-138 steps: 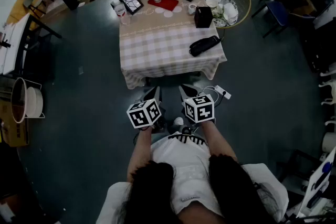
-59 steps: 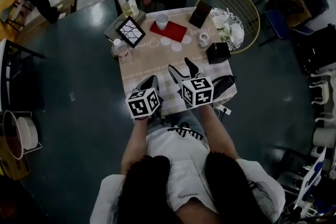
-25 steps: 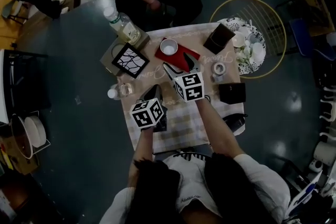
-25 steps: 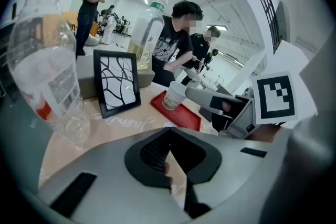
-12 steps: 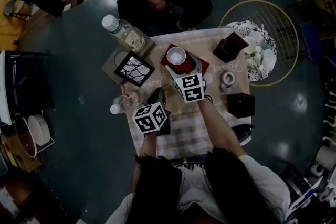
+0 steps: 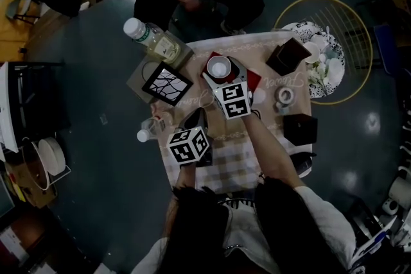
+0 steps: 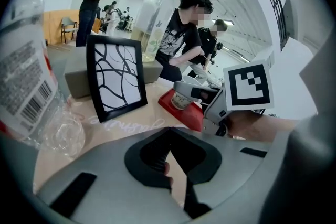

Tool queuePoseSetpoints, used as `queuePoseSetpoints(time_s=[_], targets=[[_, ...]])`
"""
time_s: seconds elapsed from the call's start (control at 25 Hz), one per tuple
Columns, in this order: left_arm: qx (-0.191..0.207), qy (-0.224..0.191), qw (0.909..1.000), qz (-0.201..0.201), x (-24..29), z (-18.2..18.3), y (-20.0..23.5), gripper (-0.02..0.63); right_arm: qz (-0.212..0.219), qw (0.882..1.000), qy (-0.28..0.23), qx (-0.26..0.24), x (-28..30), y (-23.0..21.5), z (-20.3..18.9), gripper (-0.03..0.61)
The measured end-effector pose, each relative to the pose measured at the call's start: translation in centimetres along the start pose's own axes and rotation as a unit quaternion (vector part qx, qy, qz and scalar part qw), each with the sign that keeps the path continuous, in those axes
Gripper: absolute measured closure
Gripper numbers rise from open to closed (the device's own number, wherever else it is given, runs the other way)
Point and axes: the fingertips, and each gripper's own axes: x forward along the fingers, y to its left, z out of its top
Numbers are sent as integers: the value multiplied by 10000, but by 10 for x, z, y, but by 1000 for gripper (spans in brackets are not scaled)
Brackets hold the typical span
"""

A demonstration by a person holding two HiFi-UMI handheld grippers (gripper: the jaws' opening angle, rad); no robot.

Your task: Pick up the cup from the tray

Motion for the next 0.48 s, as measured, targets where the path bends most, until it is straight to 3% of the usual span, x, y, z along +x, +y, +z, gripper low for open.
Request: queuePoseSetpoints(time_s=[0.48], targets=[[74, -50, 9999, -47, -14, 2, -5, 604, 10, 9998, -151, -112, -38, 7, 7, 212]])
